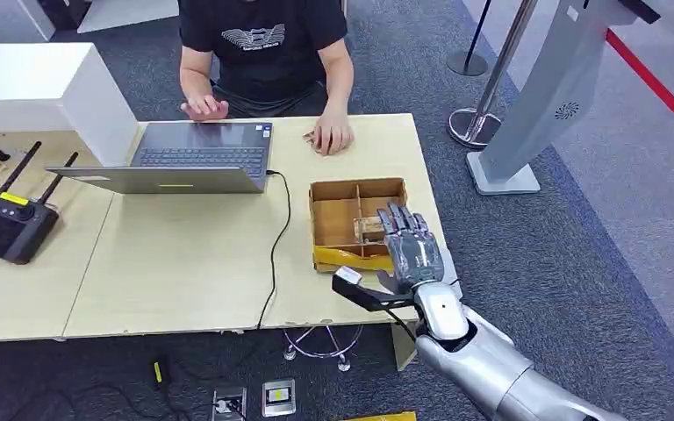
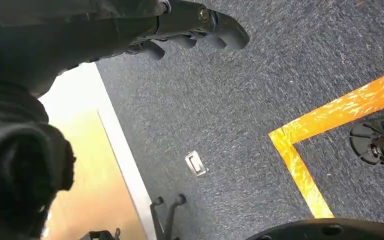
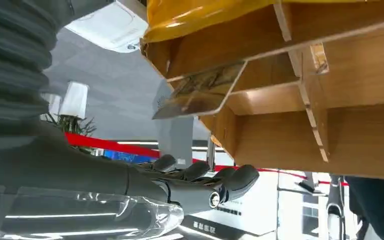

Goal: Pass the card to the sensor for recognition and then transmit it.

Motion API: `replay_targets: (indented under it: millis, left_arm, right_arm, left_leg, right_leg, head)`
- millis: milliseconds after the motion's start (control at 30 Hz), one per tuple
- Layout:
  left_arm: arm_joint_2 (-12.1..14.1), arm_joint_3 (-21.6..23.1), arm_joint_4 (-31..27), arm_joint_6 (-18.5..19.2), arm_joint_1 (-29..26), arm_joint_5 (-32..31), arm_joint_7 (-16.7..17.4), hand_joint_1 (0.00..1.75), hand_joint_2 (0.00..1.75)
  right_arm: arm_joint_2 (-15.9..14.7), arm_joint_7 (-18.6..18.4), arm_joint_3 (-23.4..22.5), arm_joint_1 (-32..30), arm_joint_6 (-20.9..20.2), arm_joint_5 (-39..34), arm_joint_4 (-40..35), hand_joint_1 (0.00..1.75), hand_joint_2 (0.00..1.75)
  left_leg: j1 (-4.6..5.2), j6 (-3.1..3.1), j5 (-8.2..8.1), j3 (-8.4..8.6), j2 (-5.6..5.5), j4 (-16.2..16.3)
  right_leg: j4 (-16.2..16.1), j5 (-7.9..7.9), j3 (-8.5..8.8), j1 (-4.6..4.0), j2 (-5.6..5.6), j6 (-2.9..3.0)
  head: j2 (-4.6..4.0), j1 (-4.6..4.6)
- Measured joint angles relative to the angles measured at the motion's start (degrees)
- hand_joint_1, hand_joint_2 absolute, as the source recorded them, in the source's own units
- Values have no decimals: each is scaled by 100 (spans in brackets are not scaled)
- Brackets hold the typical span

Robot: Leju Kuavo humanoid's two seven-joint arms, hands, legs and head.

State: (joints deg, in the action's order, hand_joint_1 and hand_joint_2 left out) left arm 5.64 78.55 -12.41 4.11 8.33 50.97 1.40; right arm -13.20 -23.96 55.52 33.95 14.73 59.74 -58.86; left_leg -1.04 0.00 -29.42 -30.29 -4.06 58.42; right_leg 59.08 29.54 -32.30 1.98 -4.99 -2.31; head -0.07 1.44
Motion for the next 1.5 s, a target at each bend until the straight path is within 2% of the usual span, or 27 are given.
replay_targets:
  millis: [433, 1033, 1500]
  left_arm:
    - [0, 0, 0, 0, 0, 7, 0, 0, 0]
    - [0, 0, 0, 0, -4, -55, 11, 0, 0]
    - [0, 2, 0, 0, -3, -188, 9, 0, 0]
  right_arm:
    - [96, 52, -52, 9, 9, -13, 376, 175, 175]
    - [120, -15, -144, -21, 31, 59, 417, 175, 175]
    - [-35, -186, -394, -14, -148, 352, -453, 175, 175]
  left_leg:
    - [0, 0, 0, 2, -1, 0]
    - [0, 0, 0, 3, 0, 0]
    - [0, 0, 0, 4, 2, 0]
  right_leg:
    - [0, 0, 1, 0, 1, 0]
    - [0, 0, 2, 0, 0, 0]
    - [0, -1, 1, 0, -2, 0]
  head:
    - [0, 2]
    - [-2, 0]
    - [0, 0]
